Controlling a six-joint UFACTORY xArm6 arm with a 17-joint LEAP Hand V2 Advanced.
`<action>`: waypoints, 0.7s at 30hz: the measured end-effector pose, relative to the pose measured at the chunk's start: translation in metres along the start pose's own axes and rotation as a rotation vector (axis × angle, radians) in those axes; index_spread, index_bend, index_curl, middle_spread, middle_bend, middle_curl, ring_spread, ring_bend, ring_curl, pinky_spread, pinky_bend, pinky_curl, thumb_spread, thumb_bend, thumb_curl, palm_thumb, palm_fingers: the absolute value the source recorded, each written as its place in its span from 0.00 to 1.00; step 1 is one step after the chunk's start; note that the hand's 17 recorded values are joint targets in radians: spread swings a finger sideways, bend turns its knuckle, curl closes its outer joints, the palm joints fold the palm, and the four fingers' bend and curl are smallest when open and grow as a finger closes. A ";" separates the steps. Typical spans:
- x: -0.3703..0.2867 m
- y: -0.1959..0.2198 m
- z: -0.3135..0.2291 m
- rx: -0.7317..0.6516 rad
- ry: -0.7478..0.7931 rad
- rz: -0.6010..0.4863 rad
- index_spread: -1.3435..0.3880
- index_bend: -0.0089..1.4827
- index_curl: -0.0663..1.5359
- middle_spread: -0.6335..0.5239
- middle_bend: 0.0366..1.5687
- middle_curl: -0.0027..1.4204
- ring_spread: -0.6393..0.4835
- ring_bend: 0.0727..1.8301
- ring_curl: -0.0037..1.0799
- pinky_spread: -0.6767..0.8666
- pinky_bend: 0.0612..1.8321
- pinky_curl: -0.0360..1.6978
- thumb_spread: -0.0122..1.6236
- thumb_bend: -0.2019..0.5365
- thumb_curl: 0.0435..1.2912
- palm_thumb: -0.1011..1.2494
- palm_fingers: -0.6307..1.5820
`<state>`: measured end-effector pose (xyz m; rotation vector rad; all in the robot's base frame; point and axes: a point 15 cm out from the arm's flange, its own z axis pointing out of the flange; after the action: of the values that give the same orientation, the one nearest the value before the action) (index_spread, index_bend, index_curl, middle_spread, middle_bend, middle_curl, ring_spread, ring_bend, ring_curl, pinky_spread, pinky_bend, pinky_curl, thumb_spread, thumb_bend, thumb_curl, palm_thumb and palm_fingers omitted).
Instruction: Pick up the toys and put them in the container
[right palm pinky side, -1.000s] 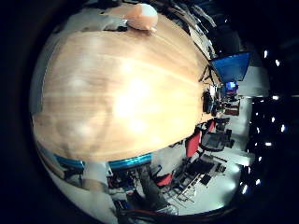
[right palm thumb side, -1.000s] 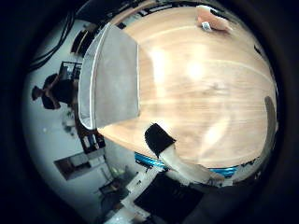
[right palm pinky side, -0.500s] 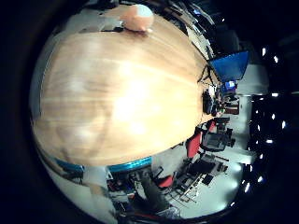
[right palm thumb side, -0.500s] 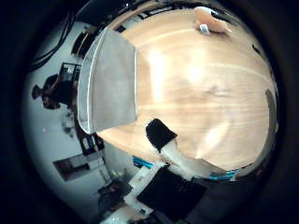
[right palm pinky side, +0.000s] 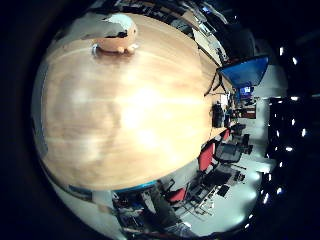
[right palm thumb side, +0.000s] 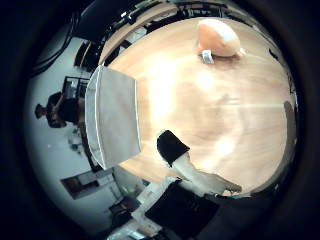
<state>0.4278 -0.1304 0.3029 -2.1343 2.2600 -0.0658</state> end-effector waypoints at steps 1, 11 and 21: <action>0.003 -0.008 0.000 0.000 0.000 0.001 0.50 0.12 0.23 0.36 0.15 0.25 0.44 0.34 0.17 0.57 0.48 0.04 0.60 0.24 0.19 0.29 0.43; 0.019 -0.071 0.025 -0.046 -0.013 0.003 0.50 0.12 0.23 0.37 0.15 0.25 0.46 0.32 0.17 0.59 0.47 0.04 0.59 0.23 0.20 0.30 0.40; 0.033 -0.123 0.051 -0.043 -0.012 0.003 0.51 0.12 0.23 0.38 0.15 0.26 0.48 0.30 0.17 0.61 0.45 0.04 0.59 0.24 0.20 0.31 0.40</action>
<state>0.5512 -0.1705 0.2589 -2.1454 2.2788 -0.0043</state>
